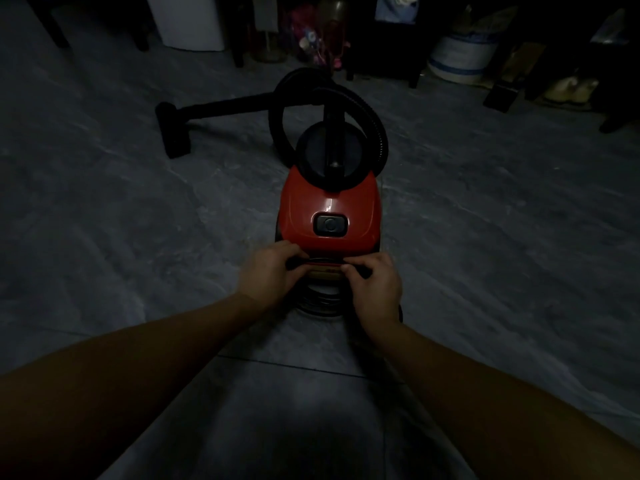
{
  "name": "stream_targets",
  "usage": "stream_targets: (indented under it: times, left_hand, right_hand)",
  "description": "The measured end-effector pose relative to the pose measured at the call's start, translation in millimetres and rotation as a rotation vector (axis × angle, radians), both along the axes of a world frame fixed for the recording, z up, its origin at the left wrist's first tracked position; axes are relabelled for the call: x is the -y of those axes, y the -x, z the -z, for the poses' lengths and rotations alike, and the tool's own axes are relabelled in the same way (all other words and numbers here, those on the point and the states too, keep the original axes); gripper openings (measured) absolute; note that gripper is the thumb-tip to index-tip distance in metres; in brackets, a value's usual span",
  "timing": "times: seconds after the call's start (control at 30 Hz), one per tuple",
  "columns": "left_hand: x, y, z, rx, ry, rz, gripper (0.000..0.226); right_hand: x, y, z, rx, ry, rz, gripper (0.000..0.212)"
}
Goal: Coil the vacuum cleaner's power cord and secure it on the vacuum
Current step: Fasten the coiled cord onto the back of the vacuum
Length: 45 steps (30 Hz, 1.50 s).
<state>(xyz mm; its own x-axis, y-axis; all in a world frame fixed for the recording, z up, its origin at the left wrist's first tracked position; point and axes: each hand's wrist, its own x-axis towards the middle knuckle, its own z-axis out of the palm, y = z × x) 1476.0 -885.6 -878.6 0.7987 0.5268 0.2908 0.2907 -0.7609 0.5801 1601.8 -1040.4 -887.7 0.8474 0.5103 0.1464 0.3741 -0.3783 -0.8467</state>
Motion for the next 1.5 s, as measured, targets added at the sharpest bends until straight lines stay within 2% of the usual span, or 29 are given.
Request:
stream_targets:
  times: [0.3, 0.57, 0.9, 1.13, 1.5]
  left_hand:
    - [4.5, -4.4, -7.7, -0.009, 0.117, -0.097, 0.02]
    - [5.6, -0.2, -6.7, -0.074, 0.102, -0.102, 0.021]
    - [3.3, -2.3, -4.5, -0.048, 0.072, -0.092, 0.019]
    - [3.2, -4.4, -8.6, -0.087, 0.131, -0.095, 0.016]
    - [9.5, -2.4, -15.7, -0.116, 0.184, -0.156, 0.019]
  right_hand:
    - [-4.0, -3.9, -7.0, -0.031, -0.013, 0.011, 0.014]
    - [0.6, -4.6, -8.1, -0.041, -0.004, 0.079, 0.012]
    - [3.3, -8.0, -6.2, -0.005, 0.027, 0.08, 0.014]
    - [2.9, -10.0, -8.7, 0.032, 0.053, 0.045, 0.014]
    - [8.4, -4.4, -14.3, -0.023, 0.095, 0.002, 0.024]
